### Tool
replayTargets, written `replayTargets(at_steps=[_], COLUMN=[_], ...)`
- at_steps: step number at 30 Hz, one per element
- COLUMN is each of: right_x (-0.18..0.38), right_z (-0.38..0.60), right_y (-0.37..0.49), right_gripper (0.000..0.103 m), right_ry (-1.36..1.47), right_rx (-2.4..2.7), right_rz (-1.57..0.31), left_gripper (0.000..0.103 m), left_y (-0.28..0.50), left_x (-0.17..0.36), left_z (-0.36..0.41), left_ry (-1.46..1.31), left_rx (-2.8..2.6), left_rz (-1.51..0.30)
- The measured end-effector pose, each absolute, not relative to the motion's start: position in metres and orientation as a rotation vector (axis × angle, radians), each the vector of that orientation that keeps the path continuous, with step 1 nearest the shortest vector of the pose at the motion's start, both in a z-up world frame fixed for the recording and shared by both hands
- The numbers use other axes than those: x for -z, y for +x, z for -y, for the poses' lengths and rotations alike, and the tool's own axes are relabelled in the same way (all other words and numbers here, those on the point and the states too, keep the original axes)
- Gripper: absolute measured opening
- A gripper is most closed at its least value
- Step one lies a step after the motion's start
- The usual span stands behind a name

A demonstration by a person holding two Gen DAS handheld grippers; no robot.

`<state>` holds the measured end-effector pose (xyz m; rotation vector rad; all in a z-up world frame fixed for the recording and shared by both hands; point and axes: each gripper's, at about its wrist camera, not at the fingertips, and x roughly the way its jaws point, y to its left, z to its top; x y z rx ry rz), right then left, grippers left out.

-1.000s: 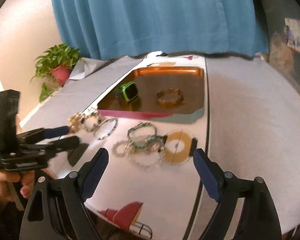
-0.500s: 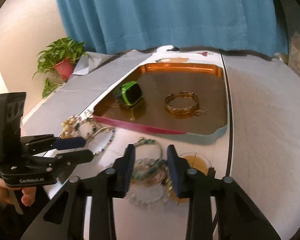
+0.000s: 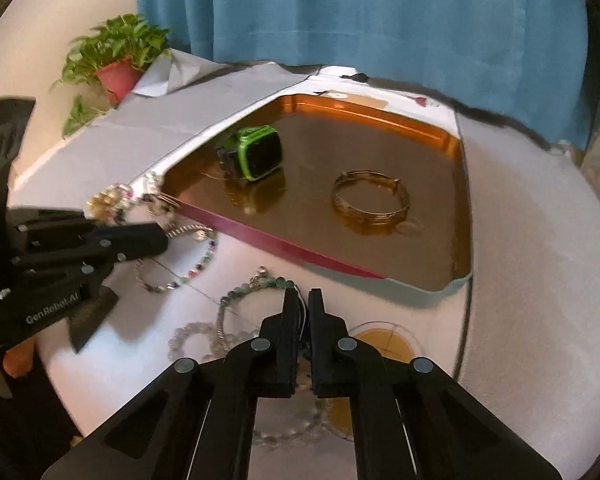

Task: Organize jewelry
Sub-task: 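Grasp the pearl-bead bracelet with the left gripper while the right gripper grasps the teal-bead bracelet, then carry the pearl-bead bracelet into the tray with the left gripper while the right places the teal bracelet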

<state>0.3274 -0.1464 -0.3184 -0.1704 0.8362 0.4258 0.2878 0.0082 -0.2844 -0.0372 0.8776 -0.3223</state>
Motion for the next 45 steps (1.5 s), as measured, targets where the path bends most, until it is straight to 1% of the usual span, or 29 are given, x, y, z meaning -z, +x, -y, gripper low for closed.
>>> replayTargets(at_steps=[3,5,13,19,22,27,32,34,36,40,45], right_x=[0.309,0.300,0.273,0.251,0.231,0.184,0.127,0.106,0.087,0.068,0.077], right_z=[0.151,0.154,0.167,0.171,0.166,0.164,0.158,0.155,0.151,0.142,0.134], right_y=[0.321,0.315,0.281,0.259,0.248,0.232,0.221,0.219,0.219,0.225,0.247], right_gripper=[0.005,0.005,0.005,0.005,0.005,0.005,0.005,0.005,0.005,0.005,0.005], right_ry=[-0.100,-0.082,-0.025,0.017,-0.011,-0.009,-0.020,-0.012,-0.010,-0.024,-0.019], right_rx=[-0.465,-0.470,-0.448,-0.437,-0.424,-0.411,-0.411,-0.419,-0.436,-0.454,-0.467], right_rz=[-0.800,-0.769,-0.700,-0.671,-0.640,-0.562,-0.444,-0.401,-0.365,-0.326,-0.324], left_gripper=[0.001,0.001,0.001,0.001,0.001,0.001,0.001,0.001,0.001,0.001,0.001], left_y=[0.281,0.274,0.253,0.235,0.229,0.220,0.215,0.216,0.219,0.232,0.259], left_x=[0.282,0.275,0.243,0.210,0.186,0.136,0.087,0.074,0.066,0.061,0.079], left_z=[-0.022,-0.031,-0.048,-0.045,-0.040,-0.035,-0.030,-0.025,-0.019,-0.007,0.001], left_ry=[-0.168,-0.232,-0.369,-0.360,-0.338,-0.318,-0.277,-0.247,-0.217,-0.163,-0.147], left_rx=[0.362,0.382,0.424,0.435,0.445,0.473,0.495,0.486,0.484,0.467,0.463], left_rz=[-0.900,-0.883,-0.828,-0.775,-0.737,-0.652,-0.545,-0.522,-0.504,-0.480,-0.499])
